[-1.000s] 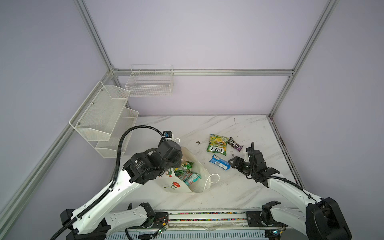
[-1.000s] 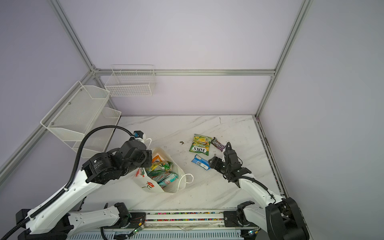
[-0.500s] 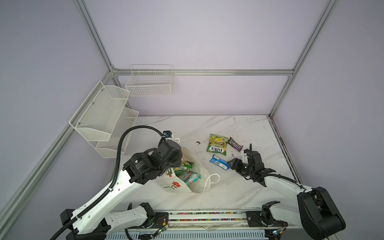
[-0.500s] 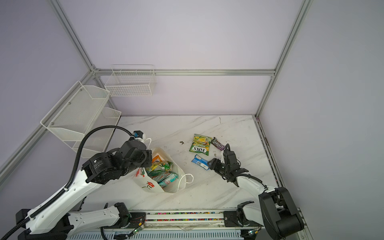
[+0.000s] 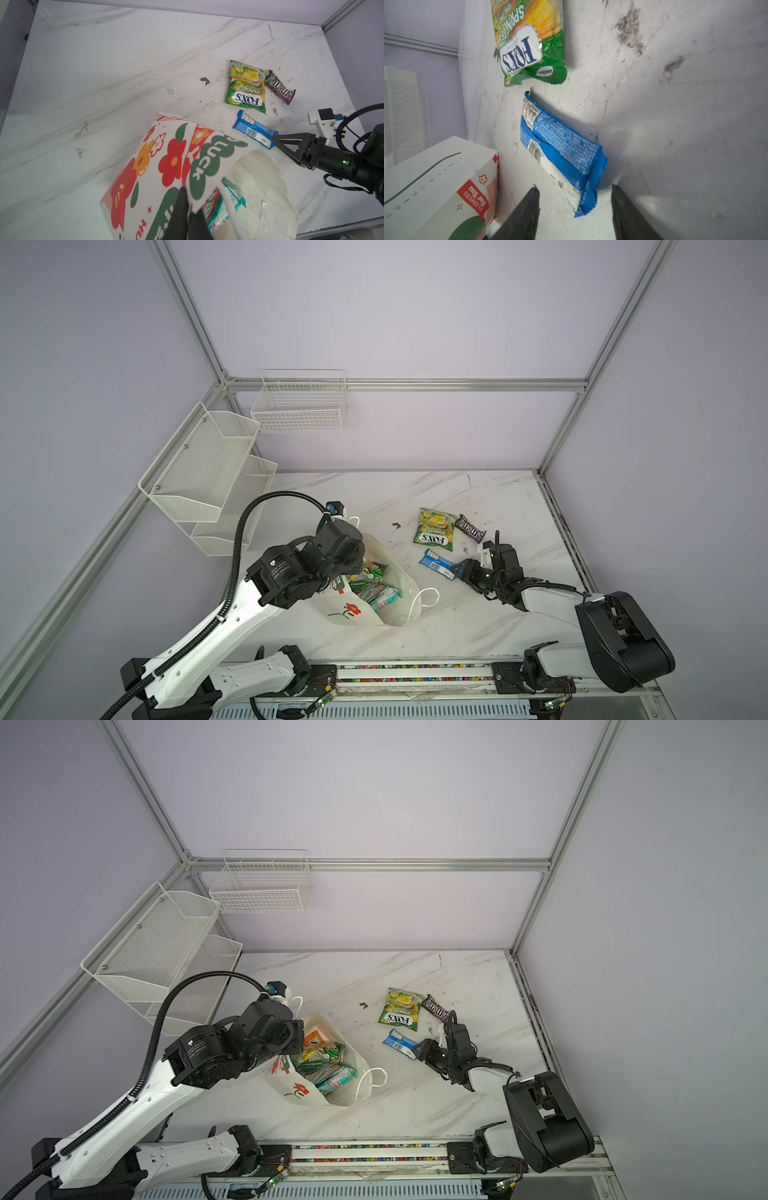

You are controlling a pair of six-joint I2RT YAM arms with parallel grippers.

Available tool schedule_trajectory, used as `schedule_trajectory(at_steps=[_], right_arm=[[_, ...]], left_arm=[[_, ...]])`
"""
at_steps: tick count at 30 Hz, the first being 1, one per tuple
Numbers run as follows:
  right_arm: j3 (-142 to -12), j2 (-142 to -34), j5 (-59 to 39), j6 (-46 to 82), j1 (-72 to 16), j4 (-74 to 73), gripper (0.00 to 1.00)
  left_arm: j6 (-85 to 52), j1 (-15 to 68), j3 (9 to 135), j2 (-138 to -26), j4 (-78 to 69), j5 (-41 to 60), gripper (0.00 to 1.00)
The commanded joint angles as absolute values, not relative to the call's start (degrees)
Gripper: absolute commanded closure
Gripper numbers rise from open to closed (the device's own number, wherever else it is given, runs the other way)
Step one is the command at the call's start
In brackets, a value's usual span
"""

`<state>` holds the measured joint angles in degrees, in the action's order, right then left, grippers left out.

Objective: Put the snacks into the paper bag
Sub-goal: 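Lower the right gripper and close it on the blue bar's end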

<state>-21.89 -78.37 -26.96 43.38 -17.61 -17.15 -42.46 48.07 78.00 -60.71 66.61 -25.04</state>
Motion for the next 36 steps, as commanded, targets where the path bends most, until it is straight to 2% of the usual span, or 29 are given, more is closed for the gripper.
schedule_trajectory(at_steps=[1, 7, 15, 21, 36], right_arm=[[-20.7, -80.7, -28.2, 45.1, -17.3, -20.9, 0.46], [-20.0, -83.3, -28.3, 45.5, -17.3, -23.3, 0.54], [-19.3, -84.7, -28.6, 45.4, -17.3, -24.9, 0.85], [-18.9, -83.1, -29.0, 45.4, -17.3, -24.7, 1.00], [-18.3, -75.9, -31.2, 45.5, -17.2, -24.4, 1.00]], left_arm=[[-43.1, 48.1, 77.4, -58.8, 60.7, -26.4, 1.00], [-43.0, 48.1, 77.5, -59.2, 60.7, -26.4, 1.00], [-43.0, 48.1, 77.2, -59.1, 60.7, -26.5, 1.00], [-43.1, 48.1, 77.1, -59.2, 60.6, -26.5, 1.00], [-43.5, 48.1, 77.1, -59.3, 60.5, -26.1, 1.00]])
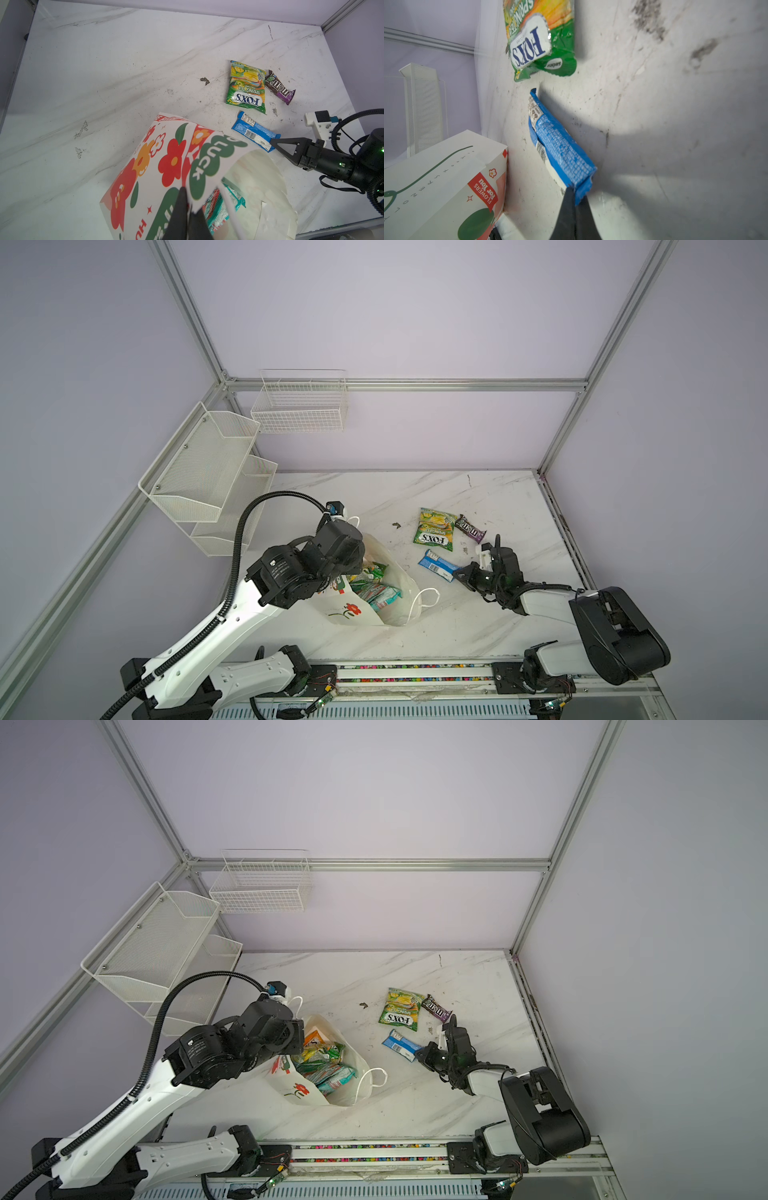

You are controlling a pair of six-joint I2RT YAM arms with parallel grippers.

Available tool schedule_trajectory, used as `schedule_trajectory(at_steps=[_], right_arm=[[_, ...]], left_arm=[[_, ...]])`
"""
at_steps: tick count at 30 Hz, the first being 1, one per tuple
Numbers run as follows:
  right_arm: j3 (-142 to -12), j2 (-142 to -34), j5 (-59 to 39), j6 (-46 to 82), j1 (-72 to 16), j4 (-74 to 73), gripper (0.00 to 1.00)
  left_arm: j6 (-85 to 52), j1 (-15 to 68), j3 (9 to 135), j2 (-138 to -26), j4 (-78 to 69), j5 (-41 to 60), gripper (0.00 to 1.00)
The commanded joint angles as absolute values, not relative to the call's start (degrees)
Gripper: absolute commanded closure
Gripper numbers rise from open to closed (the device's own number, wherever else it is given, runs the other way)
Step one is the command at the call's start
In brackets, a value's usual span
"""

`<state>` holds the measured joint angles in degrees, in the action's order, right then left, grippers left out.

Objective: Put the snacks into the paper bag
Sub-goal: 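Lower the right gripper and close it on the blue bar's end, then lift the blue bar off the table with the right gripper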

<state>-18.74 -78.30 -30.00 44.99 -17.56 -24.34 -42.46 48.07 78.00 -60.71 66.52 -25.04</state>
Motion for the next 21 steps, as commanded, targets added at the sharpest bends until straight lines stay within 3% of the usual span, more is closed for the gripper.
schedule_trajectory(at_steps=[1, 21], right_arm=[[-18.3, -75.3, -31.5, 45.4, -17.3, -24.4, 1.00], [-19.8, -61.9, -36.2, 46.0, -17.3, -22.6, 1.00]], left_arm=[[-43.5, 48.1, 77.2, -59.4, 60.4, -26.1, 1.00], [-43.5, 48.1, 77.7, -60.3, 60.2, -25.8, 1.00]])
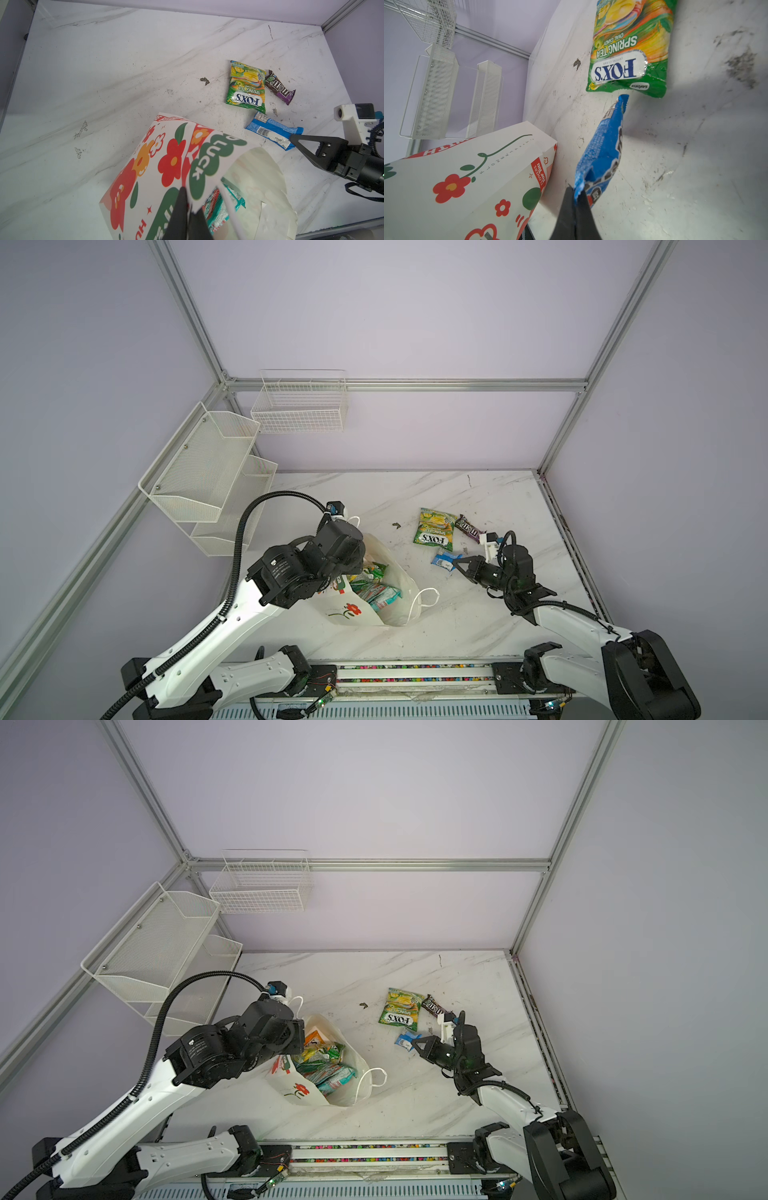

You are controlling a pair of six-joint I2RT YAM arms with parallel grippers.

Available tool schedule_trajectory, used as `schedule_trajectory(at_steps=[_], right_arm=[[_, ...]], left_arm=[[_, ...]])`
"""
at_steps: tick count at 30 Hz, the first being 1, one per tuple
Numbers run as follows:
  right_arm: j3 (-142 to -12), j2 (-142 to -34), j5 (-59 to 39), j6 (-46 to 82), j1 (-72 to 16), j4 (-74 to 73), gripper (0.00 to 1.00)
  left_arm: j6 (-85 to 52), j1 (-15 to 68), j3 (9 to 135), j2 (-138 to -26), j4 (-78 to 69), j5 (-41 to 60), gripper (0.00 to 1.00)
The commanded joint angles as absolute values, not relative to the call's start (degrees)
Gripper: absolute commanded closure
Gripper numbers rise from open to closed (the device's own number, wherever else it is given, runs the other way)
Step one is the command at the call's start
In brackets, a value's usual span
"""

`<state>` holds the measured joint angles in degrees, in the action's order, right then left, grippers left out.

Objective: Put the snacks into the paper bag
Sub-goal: 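Lift the blue bar off the table with the right gripper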

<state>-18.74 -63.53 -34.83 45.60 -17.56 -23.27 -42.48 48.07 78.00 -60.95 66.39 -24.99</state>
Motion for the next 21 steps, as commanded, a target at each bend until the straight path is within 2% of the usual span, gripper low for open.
schedule_trajectory(at_steps=[1, 21], right_arm=[[-19.9, -61.3, -36.4, 46.0, -17.3, -22.5, 1.00], [-23.8, -51.6, -44.6, 48.0, -17.3, -23.9, 1.00]], left_arm=[[-43.5, 48.1, 77.7, -60.2, 60.2, -25.8, 1.00], [-42.8, 48.1, 78.9, -61.3, 59.9, -25.6, 1.00]])
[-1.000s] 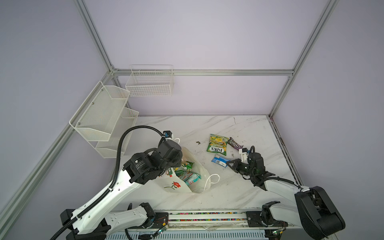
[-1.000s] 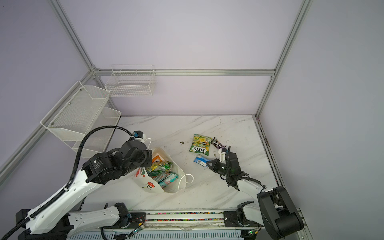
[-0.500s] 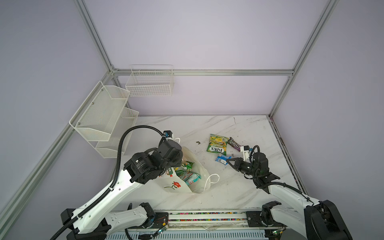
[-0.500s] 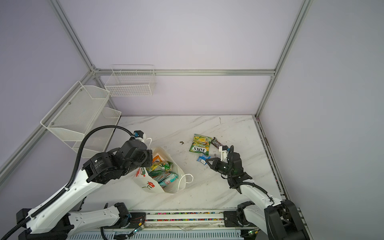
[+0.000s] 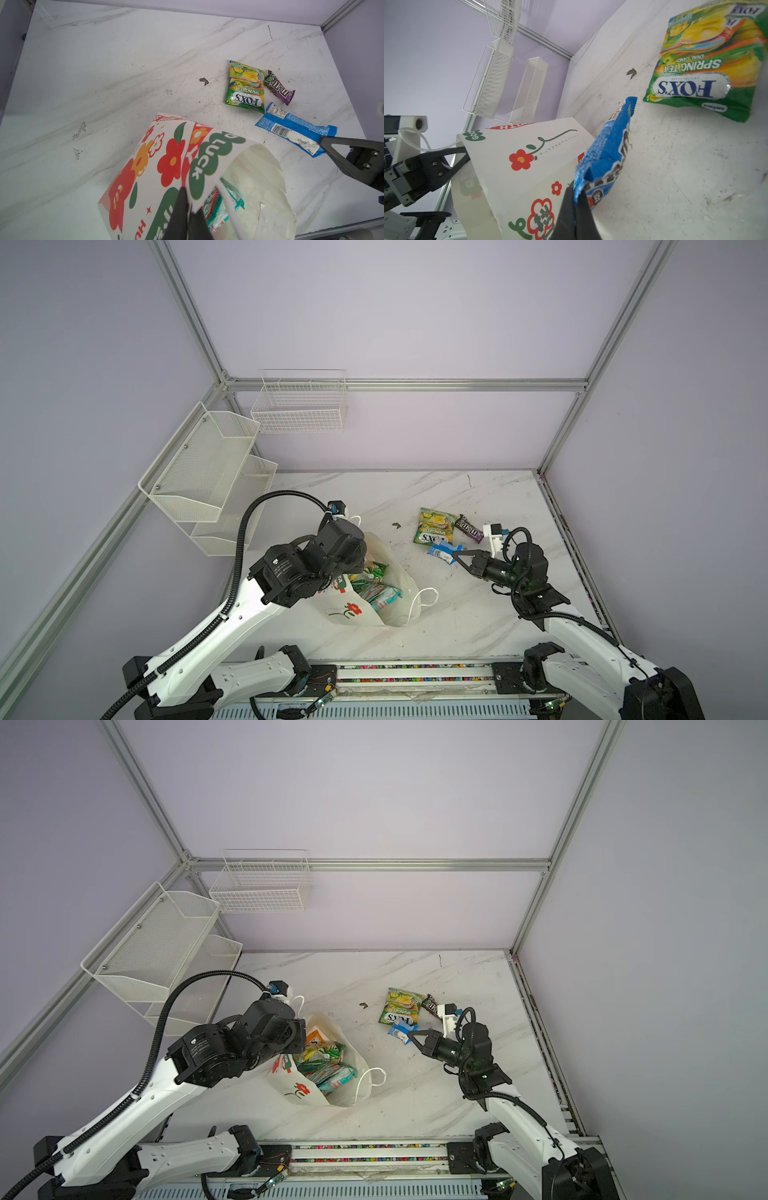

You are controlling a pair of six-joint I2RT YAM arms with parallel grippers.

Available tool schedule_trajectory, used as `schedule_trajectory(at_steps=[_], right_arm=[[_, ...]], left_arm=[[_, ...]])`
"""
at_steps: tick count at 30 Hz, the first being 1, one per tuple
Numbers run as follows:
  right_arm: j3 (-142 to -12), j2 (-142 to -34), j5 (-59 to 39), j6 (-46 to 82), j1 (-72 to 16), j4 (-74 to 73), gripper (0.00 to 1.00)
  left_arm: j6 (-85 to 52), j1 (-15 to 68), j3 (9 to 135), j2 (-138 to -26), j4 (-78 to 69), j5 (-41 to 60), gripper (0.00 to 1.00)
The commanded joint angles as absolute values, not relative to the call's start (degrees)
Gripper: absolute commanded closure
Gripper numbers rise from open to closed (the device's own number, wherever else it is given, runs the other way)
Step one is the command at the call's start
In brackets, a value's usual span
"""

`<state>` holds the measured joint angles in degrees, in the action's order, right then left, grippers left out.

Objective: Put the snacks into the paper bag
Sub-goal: 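Lift the blue bar off the table with the right gripper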

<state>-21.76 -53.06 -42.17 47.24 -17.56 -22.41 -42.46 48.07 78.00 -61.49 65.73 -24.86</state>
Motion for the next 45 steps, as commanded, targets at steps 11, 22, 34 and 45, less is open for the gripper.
schedule_trajectory(at_steps=[11, 22, 34, 45], right_arm=[[-24.1, -43.9, -48.0, 53.4, -17.4, -31.2, 1.00], [-23.6, -39.3, -52.1, 59.2, -17.4, -41.0, 1.00], [-23.7, -36.8, -55.5, 66.3, -17.7, -52.8, 1.00], [-24.5, -37.2, -57.0, 68.3, -21.6, -59.0, 1.00]], left_arm=[[-42.5, 48.1, 79.4, -62.0, 59.9, -25.5, 1.00], [-42.7, 48.1, 79.3, -62.3, 59.8, -25.2, 1.00], [-42.6, 48.1, 79.7, -62.9, 59.7, -25.2, 1.00], [-42.5, 48.1, 80.1, -63.6, 59.3, -25.0, 1.00]])
